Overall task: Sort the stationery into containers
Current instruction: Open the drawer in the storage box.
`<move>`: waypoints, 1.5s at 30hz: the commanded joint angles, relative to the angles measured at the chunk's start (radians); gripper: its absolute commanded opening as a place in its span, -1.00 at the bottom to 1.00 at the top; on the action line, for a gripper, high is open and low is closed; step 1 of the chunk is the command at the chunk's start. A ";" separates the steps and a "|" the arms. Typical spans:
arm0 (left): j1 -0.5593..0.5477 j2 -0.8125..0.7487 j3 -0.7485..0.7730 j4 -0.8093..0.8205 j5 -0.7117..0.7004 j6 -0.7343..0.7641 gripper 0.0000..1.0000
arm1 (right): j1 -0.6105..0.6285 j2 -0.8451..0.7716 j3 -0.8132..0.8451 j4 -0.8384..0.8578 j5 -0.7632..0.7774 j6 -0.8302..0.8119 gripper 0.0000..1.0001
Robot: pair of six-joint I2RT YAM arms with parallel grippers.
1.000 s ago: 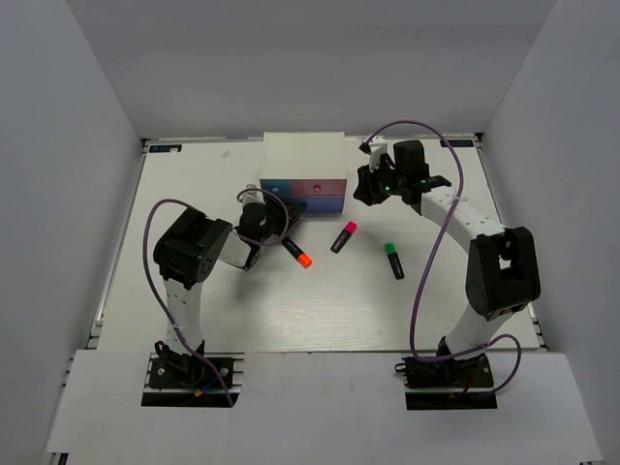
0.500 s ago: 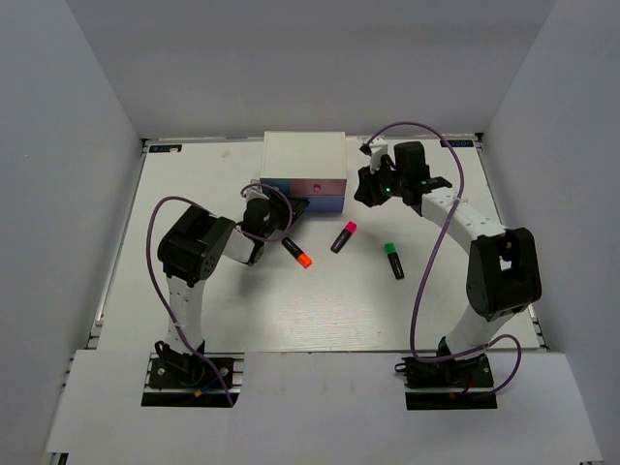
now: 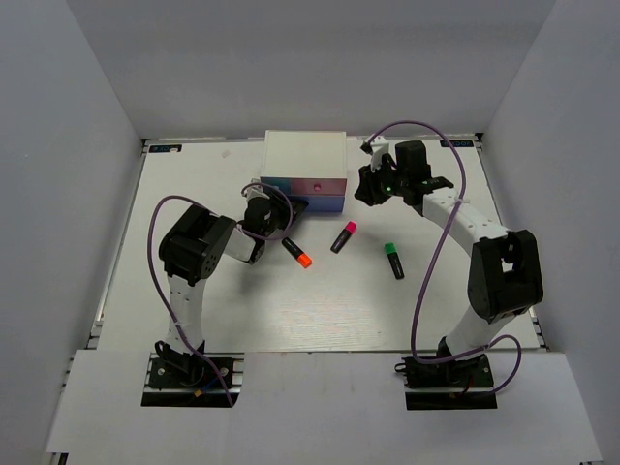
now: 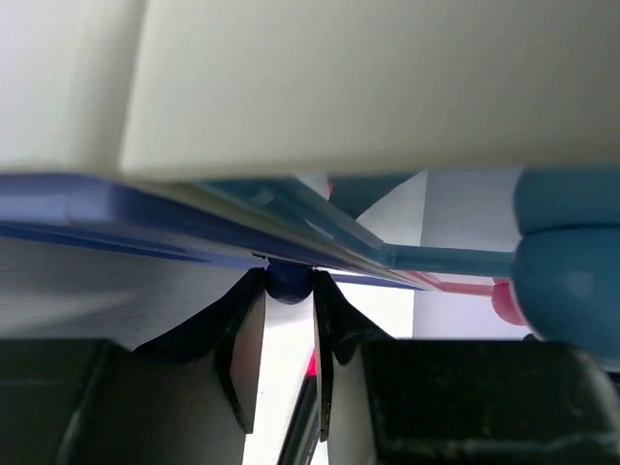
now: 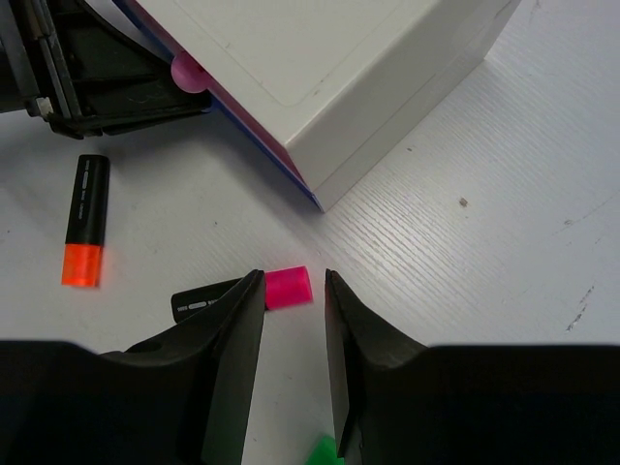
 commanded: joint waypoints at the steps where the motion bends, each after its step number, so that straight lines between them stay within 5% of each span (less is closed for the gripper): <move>1: -0.007 -0.002 0.010 0.012 0.030 0.006 -0.40 | -0.005 -0.044 -0.006 0.004 0.002 0.005 -0.25; 32: -0.062 -0.206 -0.283 -0.023 0.079 0.035 -0.48 | -0.002 -0.096 -0.034 -0.017 -0.035 -0.023 -0.16; 34: -0.062 -0.206 -0.274 -0.041 0.088 0.035 -0.31 | -0.002 -0.107 -0.040 -0.019 -0.041 -0.027 -0.13; 38: -0.062 -0.215 -0.220 -0.113 0.088 0.055 0.47 | -0.002 -0.127 -0.058 -0.035 -0.061 -0.055 -0.02; 45: -0.062 -0.278 -0.196 -0.175 0.070 0.093 0.73 | -0.004 -0.173 -0.107 -0.077 -0.126 -0.217 0.12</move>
